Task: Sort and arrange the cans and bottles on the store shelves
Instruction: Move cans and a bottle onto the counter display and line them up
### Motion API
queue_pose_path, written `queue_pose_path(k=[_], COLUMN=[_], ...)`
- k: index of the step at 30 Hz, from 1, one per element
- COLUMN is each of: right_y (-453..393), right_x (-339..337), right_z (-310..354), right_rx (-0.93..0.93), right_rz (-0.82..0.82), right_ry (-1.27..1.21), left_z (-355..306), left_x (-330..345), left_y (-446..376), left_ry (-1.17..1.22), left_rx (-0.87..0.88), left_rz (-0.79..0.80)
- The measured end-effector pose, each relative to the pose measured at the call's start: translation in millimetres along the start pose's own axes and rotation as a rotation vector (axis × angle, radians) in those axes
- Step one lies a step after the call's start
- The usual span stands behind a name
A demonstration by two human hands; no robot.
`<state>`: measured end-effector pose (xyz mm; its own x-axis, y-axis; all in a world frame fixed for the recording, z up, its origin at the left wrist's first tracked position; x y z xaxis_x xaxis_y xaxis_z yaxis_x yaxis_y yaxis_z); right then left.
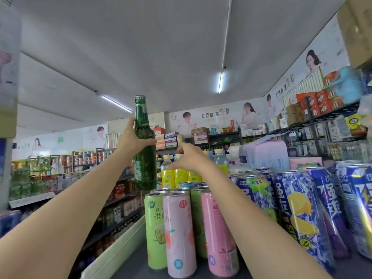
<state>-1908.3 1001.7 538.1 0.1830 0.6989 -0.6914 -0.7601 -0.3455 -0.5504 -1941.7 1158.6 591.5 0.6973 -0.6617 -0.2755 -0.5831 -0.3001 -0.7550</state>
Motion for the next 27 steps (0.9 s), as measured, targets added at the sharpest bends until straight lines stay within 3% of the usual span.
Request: queue_pose_path(k=[4, 8, 12, 15, 20, 24, 27], right_y=[12.5, 59.2, 136.2, 216.7, 355.3, 441.6, 489.7], right_x=[-19.4, -35.2, -33.8, -17.0, 44.9, 95.3, 126.2], right_z=[27.6, 47.5, 49.9, 40.6, 4.8, -55.5, -103.5], right_rx=[-0.071, -0.117, -0.109, -0.073, 0.116, 0.322, 0.454], right_rz=[-0.059, -0.013, 0.088, 0.155, 0.320, 0.406, 0.434], right_ry=[-0.148, -0.234, -0.248, -0.410, -0.742, -0.750, -0.725], left_z=[-46.9, -83.9, -112.5, -125.4, -102.8, -59.9, -27.9], left_x=[-34.4, -67.3, -84.4, -82.1, -53.8, -2.1, 48.3], left_y=[12.5, 48.4, 114.3, 188.1, 319.2, 413.3, 480.9], left_ry=[0.104, 0.173, 0.260, 0.316, 0.435, 0.497, 0.469], left_rx=[0.049, 0.069, 0.021, 0.017, -0.054, -0.254, -0.270], left_rz=[-0.018, 0.017, 0.154, 0.327, 0.544, 0.660, 0.793])
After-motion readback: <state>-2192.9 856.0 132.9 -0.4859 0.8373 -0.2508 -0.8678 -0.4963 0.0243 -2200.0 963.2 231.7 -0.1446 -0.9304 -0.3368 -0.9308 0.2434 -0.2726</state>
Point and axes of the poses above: each hand's wrist, its own y-axis away from the middle knuckle, its own x-axis out of the palm, z = x × y, the point moved 8 cm from there along -y, towards the middle knuckle, and after that the axes turned 1 degree about x, right-handed, at the moved point
